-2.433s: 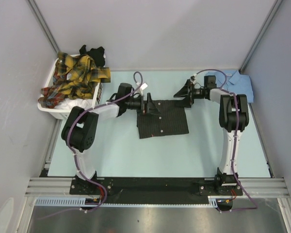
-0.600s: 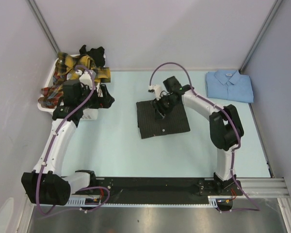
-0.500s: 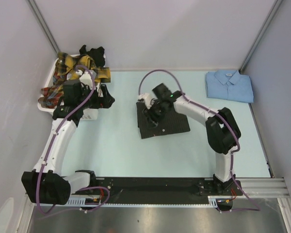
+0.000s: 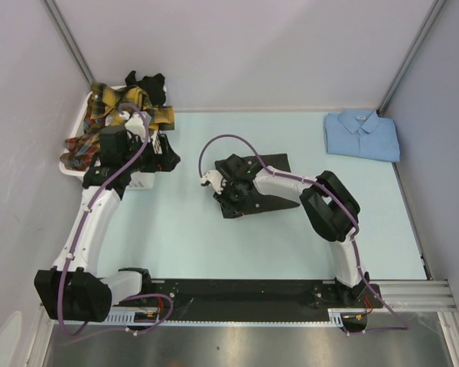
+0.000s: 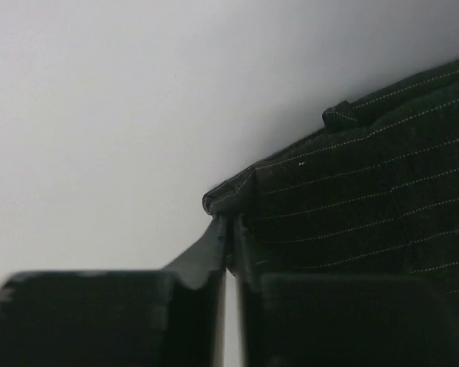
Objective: Fold and stack the long sleeve shirts
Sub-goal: Fold the shirt
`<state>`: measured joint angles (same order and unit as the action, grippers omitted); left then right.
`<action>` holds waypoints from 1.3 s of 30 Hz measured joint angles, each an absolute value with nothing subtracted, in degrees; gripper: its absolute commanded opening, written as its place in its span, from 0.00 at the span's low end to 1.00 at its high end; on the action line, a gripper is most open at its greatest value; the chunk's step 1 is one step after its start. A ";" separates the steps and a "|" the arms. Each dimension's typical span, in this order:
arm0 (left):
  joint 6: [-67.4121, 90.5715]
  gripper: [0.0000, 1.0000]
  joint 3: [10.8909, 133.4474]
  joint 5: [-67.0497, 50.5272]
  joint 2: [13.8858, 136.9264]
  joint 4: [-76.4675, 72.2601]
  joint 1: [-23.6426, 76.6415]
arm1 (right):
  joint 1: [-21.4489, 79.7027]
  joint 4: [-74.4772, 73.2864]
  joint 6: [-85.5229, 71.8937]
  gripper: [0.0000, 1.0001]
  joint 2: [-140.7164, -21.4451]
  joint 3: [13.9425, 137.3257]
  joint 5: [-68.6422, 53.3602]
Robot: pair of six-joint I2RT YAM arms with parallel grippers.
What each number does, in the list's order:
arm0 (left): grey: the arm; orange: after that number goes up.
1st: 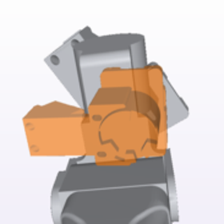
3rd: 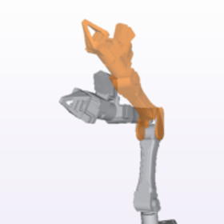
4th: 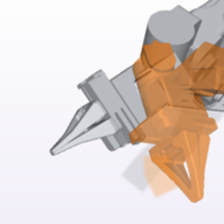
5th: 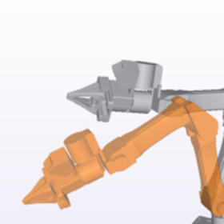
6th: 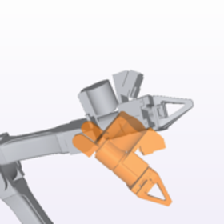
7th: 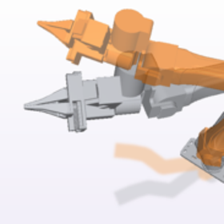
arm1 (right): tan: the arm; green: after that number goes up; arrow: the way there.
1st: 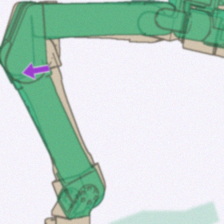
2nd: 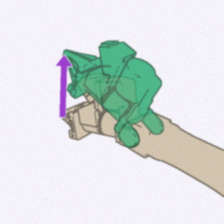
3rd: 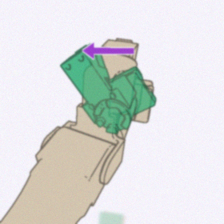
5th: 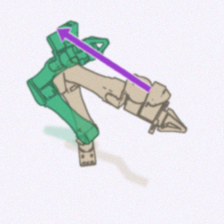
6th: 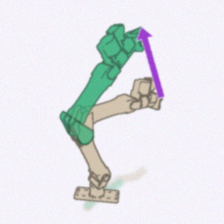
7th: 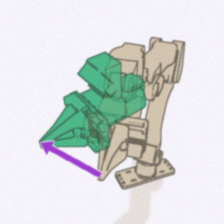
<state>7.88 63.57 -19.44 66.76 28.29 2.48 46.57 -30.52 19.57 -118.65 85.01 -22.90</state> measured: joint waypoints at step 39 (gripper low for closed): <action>31.27 0.64 47.64 -49.89 106.89 -8.29 20.95 | 22.37 -66.04 44.71 0.47 -113.23 80.40 -36.62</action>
<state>31.27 47.64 -49.89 106.89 -8.29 20.95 22.37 -66.04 44.71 -113.23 80.40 -36.62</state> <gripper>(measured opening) 0.637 0.499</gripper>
